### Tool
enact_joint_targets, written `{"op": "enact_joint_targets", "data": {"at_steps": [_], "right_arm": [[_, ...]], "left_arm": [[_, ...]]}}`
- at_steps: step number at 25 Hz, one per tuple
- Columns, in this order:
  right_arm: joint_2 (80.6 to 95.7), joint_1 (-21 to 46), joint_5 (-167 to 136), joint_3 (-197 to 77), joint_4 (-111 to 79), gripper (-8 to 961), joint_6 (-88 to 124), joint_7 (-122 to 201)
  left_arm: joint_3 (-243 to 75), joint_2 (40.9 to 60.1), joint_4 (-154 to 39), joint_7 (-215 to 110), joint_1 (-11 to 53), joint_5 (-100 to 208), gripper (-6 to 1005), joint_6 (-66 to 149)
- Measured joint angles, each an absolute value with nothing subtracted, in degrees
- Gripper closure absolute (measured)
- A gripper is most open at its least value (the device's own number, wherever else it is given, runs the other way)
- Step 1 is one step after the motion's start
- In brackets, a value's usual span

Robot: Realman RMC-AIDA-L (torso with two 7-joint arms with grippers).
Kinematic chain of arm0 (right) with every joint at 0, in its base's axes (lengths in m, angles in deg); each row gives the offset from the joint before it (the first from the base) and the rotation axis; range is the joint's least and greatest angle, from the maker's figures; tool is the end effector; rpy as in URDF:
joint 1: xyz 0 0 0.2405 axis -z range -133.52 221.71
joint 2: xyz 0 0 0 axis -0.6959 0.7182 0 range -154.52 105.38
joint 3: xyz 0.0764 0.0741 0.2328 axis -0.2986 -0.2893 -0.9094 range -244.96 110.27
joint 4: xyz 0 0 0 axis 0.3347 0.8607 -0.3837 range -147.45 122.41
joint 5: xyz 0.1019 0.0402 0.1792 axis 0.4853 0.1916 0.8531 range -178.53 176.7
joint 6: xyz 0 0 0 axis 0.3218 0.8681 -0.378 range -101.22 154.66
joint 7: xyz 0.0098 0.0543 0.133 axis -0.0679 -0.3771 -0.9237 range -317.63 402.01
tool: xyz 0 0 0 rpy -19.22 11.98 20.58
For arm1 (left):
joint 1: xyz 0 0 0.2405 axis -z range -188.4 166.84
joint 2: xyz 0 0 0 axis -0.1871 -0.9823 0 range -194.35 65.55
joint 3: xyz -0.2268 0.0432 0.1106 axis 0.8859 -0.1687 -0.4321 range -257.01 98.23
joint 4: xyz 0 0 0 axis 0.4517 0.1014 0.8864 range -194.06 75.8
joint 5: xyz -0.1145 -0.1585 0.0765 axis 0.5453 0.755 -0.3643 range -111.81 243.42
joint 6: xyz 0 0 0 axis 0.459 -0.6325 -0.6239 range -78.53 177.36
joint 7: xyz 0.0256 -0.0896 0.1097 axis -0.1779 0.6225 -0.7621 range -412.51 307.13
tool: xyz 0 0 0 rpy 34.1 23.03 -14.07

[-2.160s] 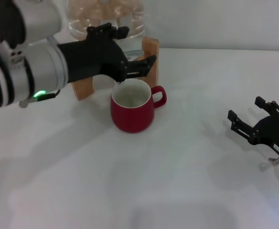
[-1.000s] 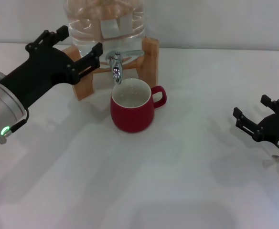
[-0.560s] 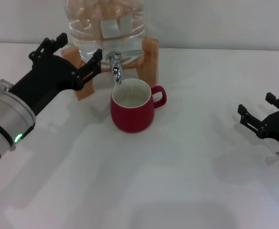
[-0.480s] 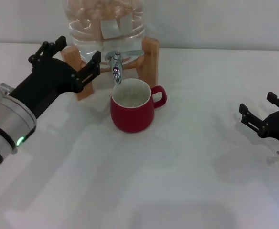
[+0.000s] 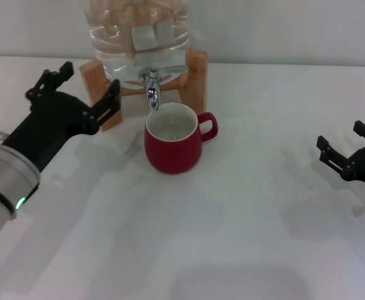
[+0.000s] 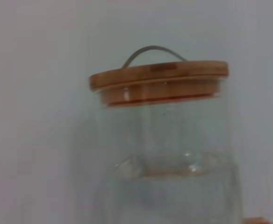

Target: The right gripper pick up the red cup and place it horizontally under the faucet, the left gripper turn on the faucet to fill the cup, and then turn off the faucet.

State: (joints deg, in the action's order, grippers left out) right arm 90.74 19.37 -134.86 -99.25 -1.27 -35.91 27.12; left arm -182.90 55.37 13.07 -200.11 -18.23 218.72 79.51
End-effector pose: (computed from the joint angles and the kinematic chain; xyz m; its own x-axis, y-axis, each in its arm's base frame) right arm 0.3270 0.3186 -0.0416 0.7580 -0.0898 -0.6461 -0.6186 -0.4129 -0.6684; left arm -0.2427 0.2921 -0.0033 0.7704 0.0090 0.6376 0.5891 -0.3925 -0.7063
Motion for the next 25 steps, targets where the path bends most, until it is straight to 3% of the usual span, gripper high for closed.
{"op": "enact_joint_targets", "data": {"at_steps": [11, 25], "right_arm": [[90.81, 19.3, -134.9, -99.2, -1.4, 104, -35.5, 27.1], [90.81, 19.5, -134.9, -102.9, -1.4, 105, -35.9, 27.2]], "left_arm": [[-182.4, 55.49, 7.8, -210.6, -20.4, 229.5, 123, 81.3], [-176.9, 55.65, -5.8, -213.2, -13.8, 233.5, 123, 95.1]]}}
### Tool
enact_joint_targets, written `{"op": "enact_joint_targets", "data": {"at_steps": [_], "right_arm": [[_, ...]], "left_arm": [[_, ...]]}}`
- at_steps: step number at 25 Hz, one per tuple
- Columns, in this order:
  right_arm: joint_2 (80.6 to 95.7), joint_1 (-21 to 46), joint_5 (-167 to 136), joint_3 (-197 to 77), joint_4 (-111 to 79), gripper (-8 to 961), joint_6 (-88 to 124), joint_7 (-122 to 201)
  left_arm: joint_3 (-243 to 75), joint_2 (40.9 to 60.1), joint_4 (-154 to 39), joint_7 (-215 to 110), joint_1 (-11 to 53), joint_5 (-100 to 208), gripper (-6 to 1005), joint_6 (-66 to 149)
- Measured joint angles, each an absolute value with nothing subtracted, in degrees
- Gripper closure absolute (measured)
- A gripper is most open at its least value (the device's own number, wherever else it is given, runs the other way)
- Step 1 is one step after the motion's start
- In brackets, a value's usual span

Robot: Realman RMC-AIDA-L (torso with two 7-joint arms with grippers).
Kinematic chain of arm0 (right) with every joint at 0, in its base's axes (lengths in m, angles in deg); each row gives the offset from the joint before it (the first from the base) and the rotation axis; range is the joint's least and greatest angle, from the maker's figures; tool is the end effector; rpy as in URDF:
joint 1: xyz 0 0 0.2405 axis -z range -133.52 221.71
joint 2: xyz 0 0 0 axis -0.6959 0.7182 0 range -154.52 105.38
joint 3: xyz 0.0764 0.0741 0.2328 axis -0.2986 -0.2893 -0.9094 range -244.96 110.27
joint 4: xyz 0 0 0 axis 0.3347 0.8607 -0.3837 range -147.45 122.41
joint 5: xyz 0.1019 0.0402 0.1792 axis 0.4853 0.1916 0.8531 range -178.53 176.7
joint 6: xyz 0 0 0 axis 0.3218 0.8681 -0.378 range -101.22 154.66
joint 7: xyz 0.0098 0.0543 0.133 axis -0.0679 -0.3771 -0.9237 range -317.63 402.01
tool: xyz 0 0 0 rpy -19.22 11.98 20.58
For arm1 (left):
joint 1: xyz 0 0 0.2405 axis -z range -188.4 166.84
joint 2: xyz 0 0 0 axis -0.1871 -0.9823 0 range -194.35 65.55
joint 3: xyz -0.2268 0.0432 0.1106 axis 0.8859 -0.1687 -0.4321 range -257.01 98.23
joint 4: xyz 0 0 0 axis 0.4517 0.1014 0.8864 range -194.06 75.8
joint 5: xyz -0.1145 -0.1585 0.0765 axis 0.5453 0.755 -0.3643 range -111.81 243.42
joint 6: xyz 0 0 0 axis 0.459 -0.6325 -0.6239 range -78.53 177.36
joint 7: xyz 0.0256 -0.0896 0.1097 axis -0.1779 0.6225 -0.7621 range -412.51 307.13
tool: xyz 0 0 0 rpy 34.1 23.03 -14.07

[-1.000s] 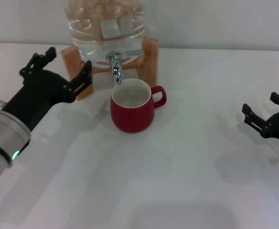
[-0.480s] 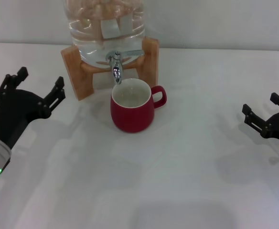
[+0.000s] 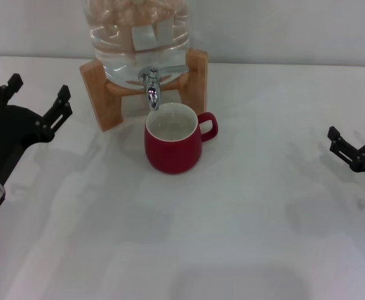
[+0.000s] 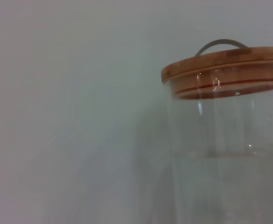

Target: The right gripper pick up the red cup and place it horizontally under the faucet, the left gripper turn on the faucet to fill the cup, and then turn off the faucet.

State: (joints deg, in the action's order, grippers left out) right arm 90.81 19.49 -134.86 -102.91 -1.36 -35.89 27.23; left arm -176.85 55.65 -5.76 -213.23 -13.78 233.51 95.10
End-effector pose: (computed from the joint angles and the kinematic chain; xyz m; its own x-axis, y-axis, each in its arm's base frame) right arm 0.3299 0.3233 -0.0330 0.7411 -0.0778 -0.6669 -0.6449 -0.3589 -0.6748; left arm -0.2966 0.2886 0.0064 0.7490 -0.0510 0.6607 0.6271 -0.2675 -0.7316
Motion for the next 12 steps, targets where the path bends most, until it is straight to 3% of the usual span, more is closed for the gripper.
{"op": "enact_joint_targets", "data": {"at_steps": [12], "right_arm": [[90.74, 19.5, -134.9, -105.1, -1.5, 106, -36.1, 27.5]], "left_arm": [[-174.0, 55.66, -17.6, -213.2, -7.1, 233.6, 123, 104.3]]}}
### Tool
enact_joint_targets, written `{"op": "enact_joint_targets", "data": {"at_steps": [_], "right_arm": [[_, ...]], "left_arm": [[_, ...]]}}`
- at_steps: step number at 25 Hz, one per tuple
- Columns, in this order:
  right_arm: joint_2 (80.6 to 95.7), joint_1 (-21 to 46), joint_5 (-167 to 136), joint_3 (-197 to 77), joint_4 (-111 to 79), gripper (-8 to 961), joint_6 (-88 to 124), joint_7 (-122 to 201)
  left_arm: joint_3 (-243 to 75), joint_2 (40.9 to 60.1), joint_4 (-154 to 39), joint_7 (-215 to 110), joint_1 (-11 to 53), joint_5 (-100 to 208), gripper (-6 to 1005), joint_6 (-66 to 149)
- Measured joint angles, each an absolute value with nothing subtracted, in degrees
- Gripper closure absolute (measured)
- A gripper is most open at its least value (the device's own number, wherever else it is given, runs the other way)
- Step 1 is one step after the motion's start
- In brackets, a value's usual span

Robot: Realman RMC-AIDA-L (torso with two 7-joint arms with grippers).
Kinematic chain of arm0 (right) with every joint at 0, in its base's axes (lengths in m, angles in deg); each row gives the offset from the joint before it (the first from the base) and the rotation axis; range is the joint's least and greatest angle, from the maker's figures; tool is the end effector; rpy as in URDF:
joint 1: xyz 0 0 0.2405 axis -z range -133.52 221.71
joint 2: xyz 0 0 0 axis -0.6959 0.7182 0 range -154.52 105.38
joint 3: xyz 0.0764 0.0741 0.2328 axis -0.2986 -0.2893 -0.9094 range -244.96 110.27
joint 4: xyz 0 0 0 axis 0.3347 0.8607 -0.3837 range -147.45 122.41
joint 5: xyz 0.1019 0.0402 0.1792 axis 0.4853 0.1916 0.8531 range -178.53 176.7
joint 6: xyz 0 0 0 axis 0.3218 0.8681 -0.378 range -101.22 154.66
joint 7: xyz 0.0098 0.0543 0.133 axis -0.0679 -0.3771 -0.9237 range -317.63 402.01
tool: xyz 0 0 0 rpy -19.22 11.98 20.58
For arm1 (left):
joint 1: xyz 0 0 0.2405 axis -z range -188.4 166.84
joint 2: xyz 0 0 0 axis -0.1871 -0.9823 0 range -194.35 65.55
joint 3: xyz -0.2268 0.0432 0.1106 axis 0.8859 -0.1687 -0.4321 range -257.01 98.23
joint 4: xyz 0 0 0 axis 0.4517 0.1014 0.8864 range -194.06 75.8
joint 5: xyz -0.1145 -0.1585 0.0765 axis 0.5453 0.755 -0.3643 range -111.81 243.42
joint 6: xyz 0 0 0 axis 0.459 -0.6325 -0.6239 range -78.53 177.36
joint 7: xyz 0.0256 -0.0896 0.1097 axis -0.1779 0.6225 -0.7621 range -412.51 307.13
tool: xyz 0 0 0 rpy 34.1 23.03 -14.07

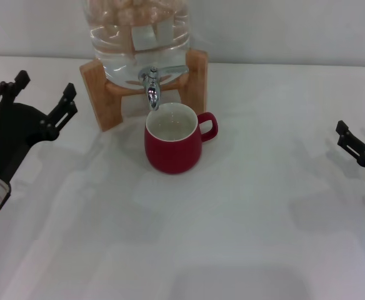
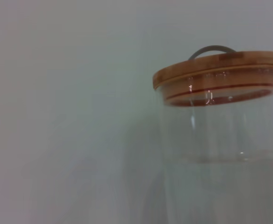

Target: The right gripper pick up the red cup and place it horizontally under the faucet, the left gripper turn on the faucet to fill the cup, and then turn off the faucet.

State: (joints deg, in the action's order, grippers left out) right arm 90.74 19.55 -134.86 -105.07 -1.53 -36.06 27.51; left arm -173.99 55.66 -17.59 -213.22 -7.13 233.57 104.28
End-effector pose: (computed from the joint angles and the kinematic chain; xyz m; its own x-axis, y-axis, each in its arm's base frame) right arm 0.3324 0.3260 -0.0265 0.7353 -0.0659 -0.6746 -0.6548 -0.3261 -0.6818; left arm -0.3032 0.2973 -0.0003 0.7323 -0.0913 0.6748 0.6240 -0.3069 -0.7187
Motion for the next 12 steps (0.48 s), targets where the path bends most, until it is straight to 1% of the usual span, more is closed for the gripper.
{"op": "enact_joint_targets", "data": {"at_steps": [5, 12], "right_arm": [[90.74, 20.2, -134.9, -106.5, -2.3, 106, -37.4, 27.5], [90.69, 20.8, -134.9, -106.7, -3.5, 106, -40.4, 27.6]], "left_arm": [[-171.9, 55.75, -23.2, -213.1, -5.6, 233.6, 123, 109.7], [-170.6, 55.81, -28.0, -212.6, -4.5, 233.6, 123, 111.7]]}}
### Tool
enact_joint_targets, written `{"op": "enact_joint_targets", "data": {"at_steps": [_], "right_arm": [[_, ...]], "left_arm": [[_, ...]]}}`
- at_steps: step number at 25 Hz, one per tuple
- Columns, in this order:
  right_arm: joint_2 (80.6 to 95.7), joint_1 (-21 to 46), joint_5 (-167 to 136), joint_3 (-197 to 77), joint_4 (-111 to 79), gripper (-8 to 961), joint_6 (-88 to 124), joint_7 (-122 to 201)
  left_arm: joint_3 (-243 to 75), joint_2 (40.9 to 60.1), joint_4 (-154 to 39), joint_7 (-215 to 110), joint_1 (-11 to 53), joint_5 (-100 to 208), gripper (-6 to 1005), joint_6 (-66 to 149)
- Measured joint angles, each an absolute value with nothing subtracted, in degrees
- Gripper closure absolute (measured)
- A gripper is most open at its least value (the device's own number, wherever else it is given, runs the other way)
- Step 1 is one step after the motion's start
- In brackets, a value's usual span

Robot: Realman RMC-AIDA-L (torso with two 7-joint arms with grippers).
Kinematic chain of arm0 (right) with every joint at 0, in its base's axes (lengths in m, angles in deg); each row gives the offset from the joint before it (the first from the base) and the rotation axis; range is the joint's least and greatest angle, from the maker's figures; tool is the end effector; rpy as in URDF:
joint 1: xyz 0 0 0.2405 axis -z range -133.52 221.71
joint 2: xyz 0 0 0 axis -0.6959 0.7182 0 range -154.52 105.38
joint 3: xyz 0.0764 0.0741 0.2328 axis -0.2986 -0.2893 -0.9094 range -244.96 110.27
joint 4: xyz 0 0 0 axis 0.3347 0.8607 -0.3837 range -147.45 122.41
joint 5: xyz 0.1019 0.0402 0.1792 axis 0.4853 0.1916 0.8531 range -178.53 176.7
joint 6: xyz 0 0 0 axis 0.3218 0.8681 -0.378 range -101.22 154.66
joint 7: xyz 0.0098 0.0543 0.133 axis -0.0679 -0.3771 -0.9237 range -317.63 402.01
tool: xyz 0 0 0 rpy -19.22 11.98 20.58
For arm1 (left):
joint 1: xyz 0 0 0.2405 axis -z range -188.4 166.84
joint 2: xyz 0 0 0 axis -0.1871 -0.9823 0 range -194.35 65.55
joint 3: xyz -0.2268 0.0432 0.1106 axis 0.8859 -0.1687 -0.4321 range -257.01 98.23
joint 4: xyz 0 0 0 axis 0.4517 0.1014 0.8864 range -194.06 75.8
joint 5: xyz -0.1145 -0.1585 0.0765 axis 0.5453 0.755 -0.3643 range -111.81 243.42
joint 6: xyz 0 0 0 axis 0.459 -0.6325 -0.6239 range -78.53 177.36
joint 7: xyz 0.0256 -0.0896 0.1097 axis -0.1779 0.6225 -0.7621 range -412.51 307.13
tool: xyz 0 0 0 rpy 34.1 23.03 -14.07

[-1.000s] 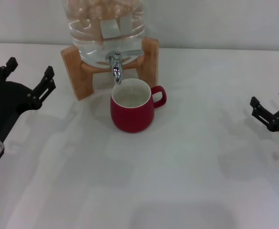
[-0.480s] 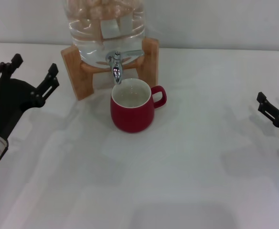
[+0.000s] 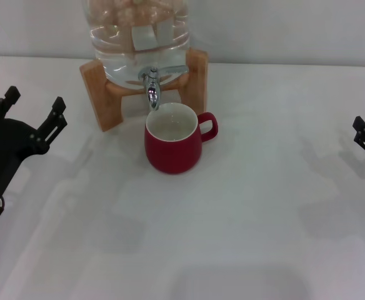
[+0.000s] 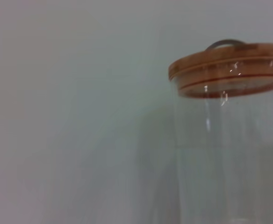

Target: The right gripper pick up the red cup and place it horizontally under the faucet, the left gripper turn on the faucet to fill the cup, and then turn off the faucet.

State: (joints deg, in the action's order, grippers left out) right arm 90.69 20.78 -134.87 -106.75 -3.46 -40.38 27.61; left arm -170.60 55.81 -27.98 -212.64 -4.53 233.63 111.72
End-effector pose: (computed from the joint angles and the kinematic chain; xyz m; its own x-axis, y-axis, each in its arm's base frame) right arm 0.3397 0.3186 -0.0127 0.7331 -0.0167 -0.6799 -0.6541 -0.2911 -0.6982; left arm -0.3249 0.2863 -0.0029 0.7119 -0.0761 0.6982 0.6551 -0.2863 -0.6992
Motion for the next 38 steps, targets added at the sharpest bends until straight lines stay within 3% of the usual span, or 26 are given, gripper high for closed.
{"op": "enact_joint_targets", "data": {"at_steps": [38], "right_arm": [[91.09, 23.8, -135.7, -103.7, -3.0, 108, -46.4, 28.2]], "left_arm": [[-171.0, 55.92, -32.9, -211.8, -0.5, 233.6, 123, 115.7]]}}
